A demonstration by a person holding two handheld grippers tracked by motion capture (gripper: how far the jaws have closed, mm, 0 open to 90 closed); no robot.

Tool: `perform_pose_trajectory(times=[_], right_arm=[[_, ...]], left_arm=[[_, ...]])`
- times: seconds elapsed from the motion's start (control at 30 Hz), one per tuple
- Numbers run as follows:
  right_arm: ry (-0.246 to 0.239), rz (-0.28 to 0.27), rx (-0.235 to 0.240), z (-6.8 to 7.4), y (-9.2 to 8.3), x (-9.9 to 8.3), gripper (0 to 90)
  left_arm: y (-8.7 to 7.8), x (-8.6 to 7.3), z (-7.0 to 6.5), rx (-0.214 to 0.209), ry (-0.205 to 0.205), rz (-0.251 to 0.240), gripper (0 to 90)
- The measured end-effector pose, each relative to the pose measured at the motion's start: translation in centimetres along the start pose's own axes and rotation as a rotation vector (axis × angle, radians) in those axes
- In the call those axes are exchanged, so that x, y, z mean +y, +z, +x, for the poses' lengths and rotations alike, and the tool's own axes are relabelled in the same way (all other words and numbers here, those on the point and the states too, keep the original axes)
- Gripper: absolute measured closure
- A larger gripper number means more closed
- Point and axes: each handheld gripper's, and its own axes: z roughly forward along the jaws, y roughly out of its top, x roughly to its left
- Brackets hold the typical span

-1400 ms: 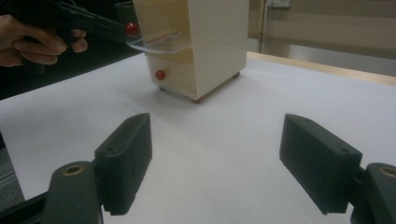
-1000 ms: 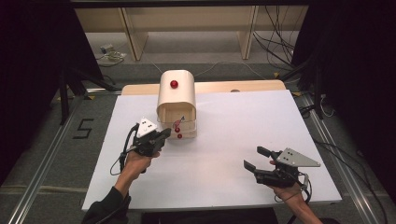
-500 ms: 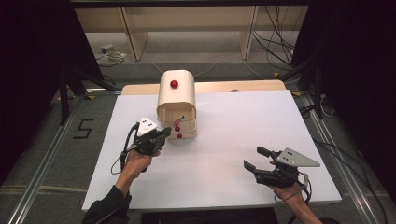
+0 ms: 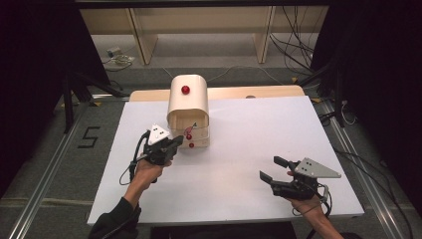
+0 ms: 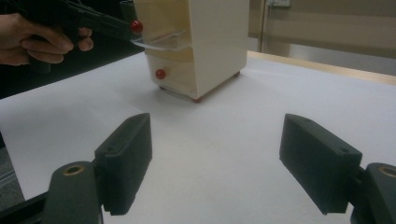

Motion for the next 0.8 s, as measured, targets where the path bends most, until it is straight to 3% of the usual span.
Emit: perform_pose_trajectory(times=[0.8], right_arm=[[-0.003, 0.000, 0.000, 0.02, 0.00, 0.01, 26.2]], left_arm=[[0.27, -0.02, 0.09, 0.014, -0.003, -0.001, 88.7]])
